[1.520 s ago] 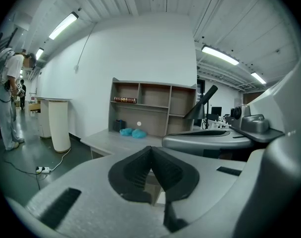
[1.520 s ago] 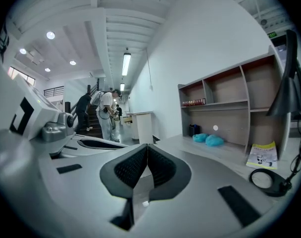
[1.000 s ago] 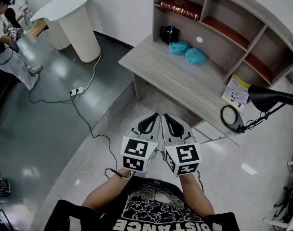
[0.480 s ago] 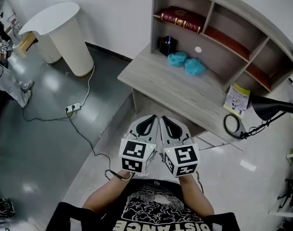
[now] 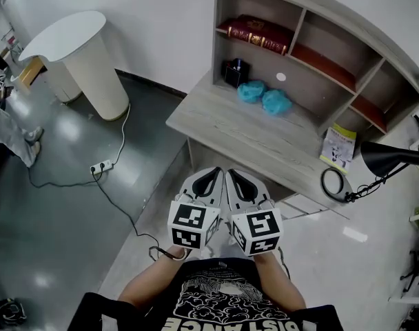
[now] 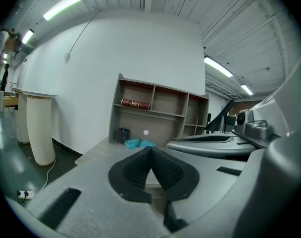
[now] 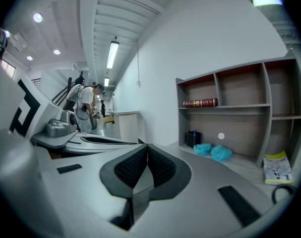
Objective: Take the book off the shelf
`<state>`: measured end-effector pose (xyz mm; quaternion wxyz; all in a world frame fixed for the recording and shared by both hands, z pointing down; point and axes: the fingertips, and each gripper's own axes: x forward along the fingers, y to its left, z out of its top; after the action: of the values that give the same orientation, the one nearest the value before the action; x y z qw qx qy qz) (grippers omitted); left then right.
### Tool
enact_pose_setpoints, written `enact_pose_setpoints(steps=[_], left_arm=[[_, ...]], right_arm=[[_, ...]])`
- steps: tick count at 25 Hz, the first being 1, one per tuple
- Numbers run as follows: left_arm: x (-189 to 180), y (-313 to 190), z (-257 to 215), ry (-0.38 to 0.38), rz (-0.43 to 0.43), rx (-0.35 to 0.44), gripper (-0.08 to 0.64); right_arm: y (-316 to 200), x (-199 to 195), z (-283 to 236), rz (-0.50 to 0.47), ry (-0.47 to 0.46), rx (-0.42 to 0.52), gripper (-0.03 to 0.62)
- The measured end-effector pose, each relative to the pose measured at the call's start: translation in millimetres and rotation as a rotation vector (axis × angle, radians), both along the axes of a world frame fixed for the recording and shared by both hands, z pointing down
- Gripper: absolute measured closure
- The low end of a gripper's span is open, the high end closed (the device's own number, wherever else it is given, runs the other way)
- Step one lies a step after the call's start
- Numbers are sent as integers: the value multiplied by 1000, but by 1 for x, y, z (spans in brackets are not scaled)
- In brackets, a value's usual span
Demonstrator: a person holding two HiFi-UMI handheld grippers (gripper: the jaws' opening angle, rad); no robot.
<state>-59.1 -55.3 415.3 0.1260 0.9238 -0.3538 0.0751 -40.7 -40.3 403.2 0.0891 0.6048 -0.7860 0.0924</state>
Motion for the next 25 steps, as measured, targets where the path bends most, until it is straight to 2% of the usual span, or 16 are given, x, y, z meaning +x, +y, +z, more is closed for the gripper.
enact_pose_setpoints(steps=[9,25], left_arm=[[13,-44,7,-12,-34,-2,555],[95,-162,-20,-17,-79,22,555]], right_arm=[[-46,16,7,-32,-18,6,575],[-167,99,-18,-87,-45,49,575]])
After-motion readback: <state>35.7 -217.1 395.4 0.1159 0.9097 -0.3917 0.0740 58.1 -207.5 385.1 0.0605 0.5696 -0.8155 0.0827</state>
